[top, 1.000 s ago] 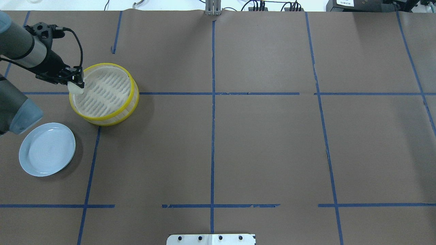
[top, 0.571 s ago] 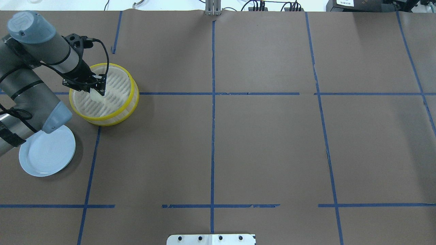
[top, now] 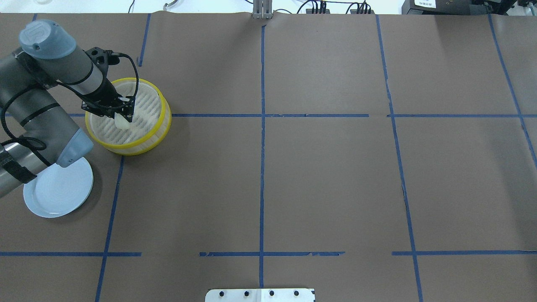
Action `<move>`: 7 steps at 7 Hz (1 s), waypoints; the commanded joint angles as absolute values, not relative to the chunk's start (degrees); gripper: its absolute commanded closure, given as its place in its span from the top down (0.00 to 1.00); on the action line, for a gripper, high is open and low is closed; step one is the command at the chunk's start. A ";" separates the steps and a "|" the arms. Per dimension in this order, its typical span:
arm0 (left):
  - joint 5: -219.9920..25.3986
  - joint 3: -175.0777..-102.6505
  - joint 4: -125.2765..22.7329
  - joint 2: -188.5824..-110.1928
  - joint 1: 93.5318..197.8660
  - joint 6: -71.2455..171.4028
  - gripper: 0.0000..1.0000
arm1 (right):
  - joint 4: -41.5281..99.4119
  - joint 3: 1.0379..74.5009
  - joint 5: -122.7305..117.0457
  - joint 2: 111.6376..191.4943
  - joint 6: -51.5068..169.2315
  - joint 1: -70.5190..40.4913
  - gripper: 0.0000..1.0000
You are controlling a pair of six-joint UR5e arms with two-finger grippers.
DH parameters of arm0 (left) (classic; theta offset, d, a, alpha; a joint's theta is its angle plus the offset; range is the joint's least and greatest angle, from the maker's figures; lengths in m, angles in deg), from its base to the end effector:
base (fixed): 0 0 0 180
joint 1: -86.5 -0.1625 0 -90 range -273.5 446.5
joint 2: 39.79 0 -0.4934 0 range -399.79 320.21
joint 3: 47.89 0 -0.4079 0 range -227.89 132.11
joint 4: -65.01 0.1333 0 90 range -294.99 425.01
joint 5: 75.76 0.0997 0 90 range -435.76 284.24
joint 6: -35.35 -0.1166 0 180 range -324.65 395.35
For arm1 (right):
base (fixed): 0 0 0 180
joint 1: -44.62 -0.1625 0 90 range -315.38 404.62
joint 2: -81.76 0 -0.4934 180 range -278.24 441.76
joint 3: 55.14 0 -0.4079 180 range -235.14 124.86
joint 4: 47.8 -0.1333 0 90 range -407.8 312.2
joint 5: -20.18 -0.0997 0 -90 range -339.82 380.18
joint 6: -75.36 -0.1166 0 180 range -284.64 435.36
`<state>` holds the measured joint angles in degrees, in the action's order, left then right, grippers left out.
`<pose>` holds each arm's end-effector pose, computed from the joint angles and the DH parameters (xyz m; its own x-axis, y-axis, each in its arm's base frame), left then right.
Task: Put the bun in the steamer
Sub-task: 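Carry the bun with the left gripper over the yellow steamer, then lower the bun onto the steamer mesh and open the left gripper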
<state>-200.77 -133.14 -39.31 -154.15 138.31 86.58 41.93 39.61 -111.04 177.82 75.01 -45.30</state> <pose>0.3953 -0.6099 0.4987 0.6791 -0.0337 -0.7333 0.0263 0.9994 -0.0216 0.0558 -0.4539 0.7520 0.7522 0.0170 0.6587 -0.0032 0.9997 -0.0222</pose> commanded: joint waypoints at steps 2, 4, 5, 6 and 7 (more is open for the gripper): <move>-200.74 -131.40 -39.41 -155.36 138.10 86.50 0.38 | 41.93 39.61 -111.04 177.82 75.01 -45.29 1.00; -200.74 -130.95 -40.19 -155.37 137.92 86.59 0.38 | 41.93 39.61 -111.04 177.82 75.01 -45.29 1.00; -200.74 -130.69 -40.28 -155.37 137.83 86.59 0.40 | 41.93 39.61 -111.04 177.82 75.01 -45.29 1.00; -200.74 -130.60 -40.29 -155.37 137.83 86.59 0.43 | 41.93 39.61 -111.04 177.82 75.01 -45.29 1.00; -200.74 -130.60 -40.29 -155.37 137.83 86.68 0.51 | 41.93 39.61 -111.04 177.82 75.01 -45.29 1.00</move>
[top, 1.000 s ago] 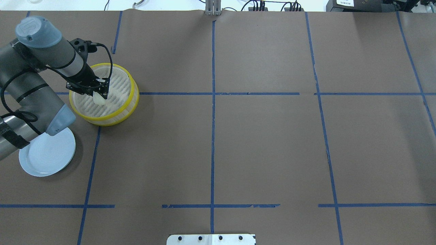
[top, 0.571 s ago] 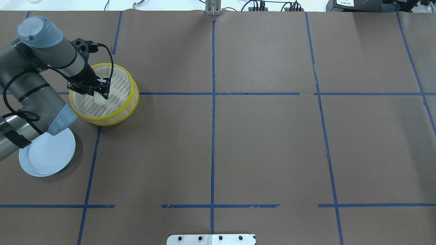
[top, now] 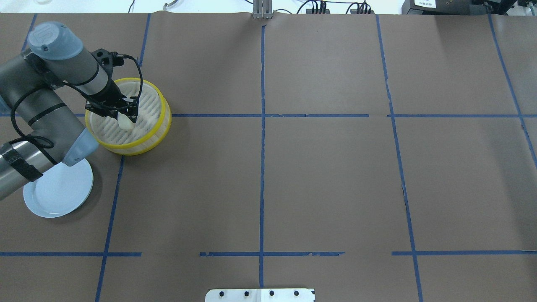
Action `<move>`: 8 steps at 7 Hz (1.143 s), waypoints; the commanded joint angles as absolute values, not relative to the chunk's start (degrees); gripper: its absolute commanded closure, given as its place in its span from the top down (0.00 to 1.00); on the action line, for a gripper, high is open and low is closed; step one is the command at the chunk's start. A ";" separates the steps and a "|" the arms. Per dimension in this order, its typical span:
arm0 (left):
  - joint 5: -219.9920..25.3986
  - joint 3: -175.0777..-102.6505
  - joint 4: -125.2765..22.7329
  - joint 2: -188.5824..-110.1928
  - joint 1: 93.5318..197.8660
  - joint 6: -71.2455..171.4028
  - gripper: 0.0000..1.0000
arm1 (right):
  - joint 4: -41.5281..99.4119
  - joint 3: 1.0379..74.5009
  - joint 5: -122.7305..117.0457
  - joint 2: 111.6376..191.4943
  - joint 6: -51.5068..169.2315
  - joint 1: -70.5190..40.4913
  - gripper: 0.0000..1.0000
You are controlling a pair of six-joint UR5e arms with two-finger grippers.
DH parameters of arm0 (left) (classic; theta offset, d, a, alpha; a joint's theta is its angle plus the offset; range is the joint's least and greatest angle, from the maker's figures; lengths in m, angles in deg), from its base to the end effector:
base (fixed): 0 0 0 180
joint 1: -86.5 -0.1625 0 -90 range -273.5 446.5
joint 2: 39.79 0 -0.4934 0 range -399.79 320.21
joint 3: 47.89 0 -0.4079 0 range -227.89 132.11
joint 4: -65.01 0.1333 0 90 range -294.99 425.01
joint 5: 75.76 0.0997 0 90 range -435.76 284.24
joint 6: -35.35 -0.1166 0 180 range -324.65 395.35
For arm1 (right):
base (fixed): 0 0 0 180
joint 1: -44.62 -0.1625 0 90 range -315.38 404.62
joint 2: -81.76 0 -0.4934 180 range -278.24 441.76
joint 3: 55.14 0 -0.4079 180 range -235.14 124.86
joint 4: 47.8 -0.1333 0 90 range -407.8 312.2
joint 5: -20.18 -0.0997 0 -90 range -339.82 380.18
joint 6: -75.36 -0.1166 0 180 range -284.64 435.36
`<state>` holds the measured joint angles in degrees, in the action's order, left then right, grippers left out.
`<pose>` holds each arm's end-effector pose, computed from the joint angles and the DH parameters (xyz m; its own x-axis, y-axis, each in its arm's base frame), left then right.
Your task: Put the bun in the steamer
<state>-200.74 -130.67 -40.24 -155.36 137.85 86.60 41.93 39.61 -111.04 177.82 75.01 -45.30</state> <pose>0.4078 -0.6163 0.5036 0.6822 -0.0319 -0.7305 0.0189 0.9995 -0.0260 0.0558 -0.4539 0.7520 0.7522 0.0170 0.6587 -0.0032 0.9997 -0.0222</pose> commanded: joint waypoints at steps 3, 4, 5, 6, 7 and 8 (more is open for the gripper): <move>-200.74 -130.69 -41.50 -155.28 137.92 86.24 0.96 | 41.93 39.61 -111.04 177.82 75.01 -45.29 1.00; -201.00 -130.95 -41.95 -155.37 140.18 86.24 0.99 | 41.93 39.61 -111.04 177.82 75.01 -45.29 1.00; -201.36 -132.69 -41.69 -155.11 144.90 86.15 0.99 | 41.93 39.61 -111.04 177.82 75.01 -45.29 1.00; -201.45 -135.41 -41.95 -153.89 148.78 84.06 0.99 | 41.93 39.61 -111.04 177.82 75.01 -45.29 1.00; -204.32 -138.65 -41.43 -149.35 152.30 75.08 0.99 | 41.93 39.61 -111.04 177.82 75.01 -45.29 1.00; -207.13 -141.73 -41.86 -143.04 157.47 68.46 0.99 | 41.93 39.61 -111.04 177.82 75.01 -45.29 1.00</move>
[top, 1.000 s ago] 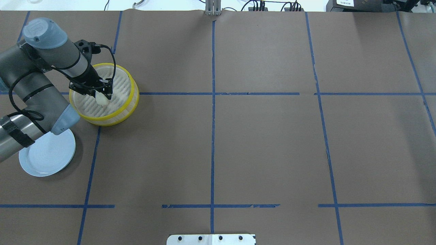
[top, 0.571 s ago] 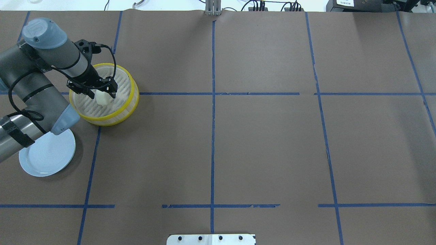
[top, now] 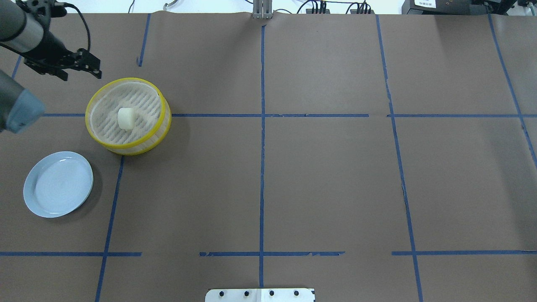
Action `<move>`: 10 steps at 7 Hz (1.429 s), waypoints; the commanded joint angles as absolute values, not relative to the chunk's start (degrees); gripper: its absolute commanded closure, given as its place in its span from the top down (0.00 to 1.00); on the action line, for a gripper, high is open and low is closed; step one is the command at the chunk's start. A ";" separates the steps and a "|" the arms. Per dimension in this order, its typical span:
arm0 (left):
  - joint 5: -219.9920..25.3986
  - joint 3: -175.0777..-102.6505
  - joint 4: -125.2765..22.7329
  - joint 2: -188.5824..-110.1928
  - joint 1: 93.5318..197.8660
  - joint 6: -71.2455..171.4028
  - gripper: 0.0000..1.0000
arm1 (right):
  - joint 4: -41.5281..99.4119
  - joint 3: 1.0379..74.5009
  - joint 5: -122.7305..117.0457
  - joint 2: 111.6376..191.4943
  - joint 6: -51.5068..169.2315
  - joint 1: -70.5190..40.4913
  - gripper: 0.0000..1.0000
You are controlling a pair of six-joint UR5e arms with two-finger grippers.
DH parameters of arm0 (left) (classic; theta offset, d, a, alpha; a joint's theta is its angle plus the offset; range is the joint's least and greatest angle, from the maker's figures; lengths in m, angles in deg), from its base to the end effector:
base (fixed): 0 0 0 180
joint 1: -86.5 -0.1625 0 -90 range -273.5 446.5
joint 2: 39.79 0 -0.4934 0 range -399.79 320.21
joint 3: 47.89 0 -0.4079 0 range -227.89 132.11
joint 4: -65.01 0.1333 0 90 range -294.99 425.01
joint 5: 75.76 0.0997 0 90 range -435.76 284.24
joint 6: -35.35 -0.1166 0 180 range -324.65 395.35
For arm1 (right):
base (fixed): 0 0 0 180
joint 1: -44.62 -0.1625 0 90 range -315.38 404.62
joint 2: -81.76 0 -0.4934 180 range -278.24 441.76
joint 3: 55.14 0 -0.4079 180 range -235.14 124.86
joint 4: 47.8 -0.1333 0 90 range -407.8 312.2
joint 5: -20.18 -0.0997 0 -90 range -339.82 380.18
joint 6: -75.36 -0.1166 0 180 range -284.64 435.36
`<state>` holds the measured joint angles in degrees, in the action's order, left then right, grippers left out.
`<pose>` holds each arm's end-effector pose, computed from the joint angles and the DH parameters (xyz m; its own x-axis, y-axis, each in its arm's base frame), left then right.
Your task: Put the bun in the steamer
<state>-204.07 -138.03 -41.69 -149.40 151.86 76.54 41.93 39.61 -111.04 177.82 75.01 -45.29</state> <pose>0.2297 -0.6472 0.5038 0.6420 0.0166 -0.7665 0.1162 0.9861 0.1187 0.0558 -0.4539 0.7520 0.7522 0.0169 0.6587 -0.0030 0.9997 -0.0222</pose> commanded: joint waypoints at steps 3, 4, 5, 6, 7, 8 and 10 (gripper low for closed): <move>-210.06 -143.26 -41.34 -128.51 172.42 42.11 0.99 | 41.93 39.61 -111.04 177.82 75.01 -45.29 1.00; -210.06 -142.47 -39.77 -127.08 176.55 36.63 0.99 | 41.93 39.61 -111.04 177.82 75.01 -45.29 1.00; -209.80 -142.38 -32.80 -127.16 180.25 29.97 0.99 | 41.93 39.61 -111.04 177.82 75.01 -45.29 1.00; -209.97 -142.46 -27.51 -127.68 182.63 27.81 0.99 | 41.93 39.61 -111.04 177.82 75.01 -45.29 1.00; -210.06 -142.55 -24.58 -127.60 182.66 29.01 1.00 | 41.93 39.61 -111.04 177.82 75.01 -45.29 1.00; -210.06 -142.73 -23.25 -127.25 182.66 32.07 1.00 | 41.93 39.61 -111.04 177.82 75.01 -45.29 1.00; -211.89 -142.72 -23.76 -126.72 182.48 37.98 1.00 | 41.93 39.61 -111.04 177.82 75.01 -45.29 1.00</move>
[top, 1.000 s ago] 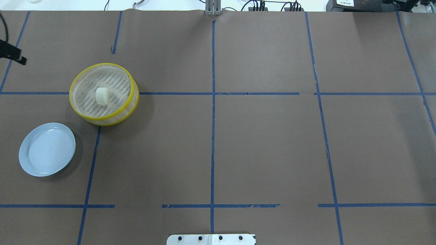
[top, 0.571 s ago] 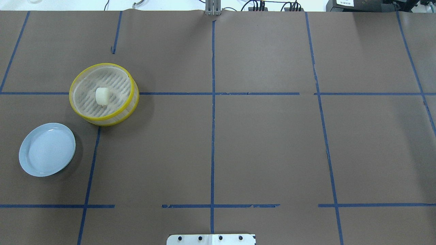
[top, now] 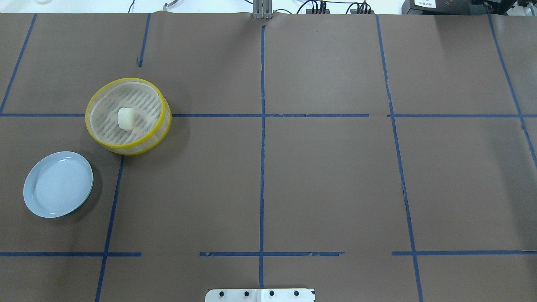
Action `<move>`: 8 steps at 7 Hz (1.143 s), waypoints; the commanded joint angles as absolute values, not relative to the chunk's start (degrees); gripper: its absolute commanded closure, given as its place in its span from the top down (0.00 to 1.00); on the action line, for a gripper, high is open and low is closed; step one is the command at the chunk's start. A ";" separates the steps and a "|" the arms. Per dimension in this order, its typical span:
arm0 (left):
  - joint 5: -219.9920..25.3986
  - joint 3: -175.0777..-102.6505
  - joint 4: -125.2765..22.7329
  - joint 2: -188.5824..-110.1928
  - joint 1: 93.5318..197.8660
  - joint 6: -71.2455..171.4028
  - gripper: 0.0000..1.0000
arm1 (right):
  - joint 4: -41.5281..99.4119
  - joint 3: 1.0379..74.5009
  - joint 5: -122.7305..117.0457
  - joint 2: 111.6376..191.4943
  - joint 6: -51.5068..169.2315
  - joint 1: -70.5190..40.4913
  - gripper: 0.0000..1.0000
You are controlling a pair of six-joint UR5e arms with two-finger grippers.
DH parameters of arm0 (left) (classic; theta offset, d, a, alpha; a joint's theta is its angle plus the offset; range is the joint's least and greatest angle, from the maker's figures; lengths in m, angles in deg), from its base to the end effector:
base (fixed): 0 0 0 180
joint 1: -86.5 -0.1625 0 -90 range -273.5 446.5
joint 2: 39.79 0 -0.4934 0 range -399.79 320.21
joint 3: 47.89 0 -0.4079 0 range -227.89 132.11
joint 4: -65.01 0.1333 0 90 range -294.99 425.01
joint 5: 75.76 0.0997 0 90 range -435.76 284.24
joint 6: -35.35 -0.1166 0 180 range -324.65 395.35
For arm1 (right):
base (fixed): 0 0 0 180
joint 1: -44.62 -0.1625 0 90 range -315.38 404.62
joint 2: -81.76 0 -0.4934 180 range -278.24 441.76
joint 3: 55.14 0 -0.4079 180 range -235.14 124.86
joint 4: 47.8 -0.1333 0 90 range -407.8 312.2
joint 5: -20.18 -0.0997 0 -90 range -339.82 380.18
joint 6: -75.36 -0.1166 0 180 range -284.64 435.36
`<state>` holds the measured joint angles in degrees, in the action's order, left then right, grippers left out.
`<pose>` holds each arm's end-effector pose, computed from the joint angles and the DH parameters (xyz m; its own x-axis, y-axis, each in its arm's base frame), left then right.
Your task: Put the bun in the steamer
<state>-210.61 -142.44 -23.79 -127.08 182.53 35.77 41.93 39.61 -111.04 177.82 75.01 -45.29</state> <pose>-0.1017 -0.4769 0.7238 0.7051 -0.0739 -0.7053 0.1102 0.9939 0.0060 0.0558 -0.4539 0.7520 0.7522 0.0169 0.6587 -0.0030 0.9997 -0.0222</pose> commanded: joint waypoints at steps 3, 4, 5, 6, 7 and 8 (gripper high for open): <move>-213.49 -142.64 -24.72 -124.26 181.51 37.81 1.00 | 41.93 39.61 -111.04 177.82 75.01 -45.29 1.00; -213.49 -143.08 -24.47 -124.43 181.51 37.90 1.00 | 41.93 39.61 -111.04 177.82 75.01 -45.29 1.00; -213.05 -143.25 -24.20 -124.87 181.51 37.90 1.00 | 41.93 39.61 -111.04 177.82 75.01 -45.29 1.00; -212.96 -144.74 -24.03 -124.35 181.77 36.50 1.00 | 41.93 39.61 -111.04 177.82 75.01 -45.29 1.00; -212.79 -145.45 -22.20 -124.43 181.60 34.92 1.00 | 41.93 39.61 -111.04 177.82 75.01 -45.29 1.00; -212.78 -145.45 -20.00 -124.78 181.51 34.91 1.00 | 41.93 39.61 -111.04 177.82 75.01 -45.29 1.00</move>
